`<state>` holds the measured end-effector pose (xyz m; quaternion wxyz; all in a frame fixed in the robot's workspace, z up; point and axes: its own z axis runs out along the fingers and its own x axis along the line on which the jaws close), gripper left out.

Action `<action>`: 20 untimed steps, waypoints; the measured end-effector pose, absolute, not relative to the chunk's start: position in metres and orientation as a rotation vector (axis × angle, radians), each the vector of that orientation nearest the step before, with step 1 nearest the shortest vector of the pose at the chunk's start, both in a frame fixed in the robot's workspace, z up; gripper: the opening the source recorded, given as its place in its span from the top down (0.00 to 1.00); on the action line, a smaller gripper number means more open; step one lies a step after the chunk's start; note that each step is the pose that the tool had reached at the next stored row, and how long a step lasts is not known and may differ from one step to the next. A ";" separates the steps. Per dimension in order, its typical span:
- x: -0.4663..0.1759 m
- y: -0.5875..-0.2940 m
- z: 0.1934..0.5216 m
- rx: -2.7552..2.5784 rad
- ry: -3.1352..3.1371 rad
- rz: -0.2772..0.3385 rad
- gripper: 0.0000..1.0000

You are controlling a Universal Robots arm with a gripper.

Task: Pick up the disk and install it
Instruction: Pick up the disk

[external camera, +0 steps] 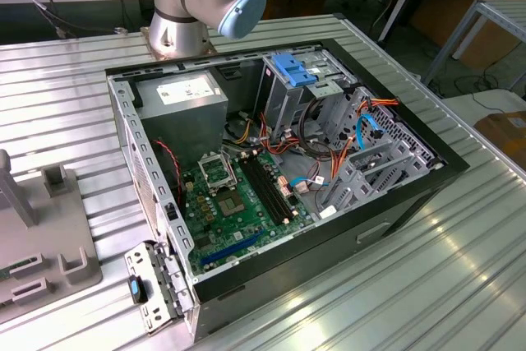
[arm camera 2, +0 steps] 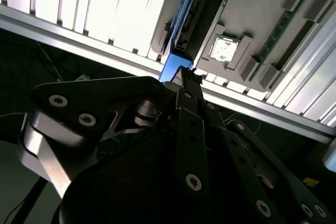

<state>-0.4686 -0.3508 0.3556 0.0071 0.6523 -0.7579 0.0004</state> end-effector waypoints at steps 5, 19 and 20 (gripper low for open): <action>-0.469 -0.351 0.356 2.041 -2.370 0.001 0.89; -0.469 -0.350 0.356 2.087 -2.333 0.005 0.89; -0.469 -0.350 0.356 2.087 -2.333 0.005 0.89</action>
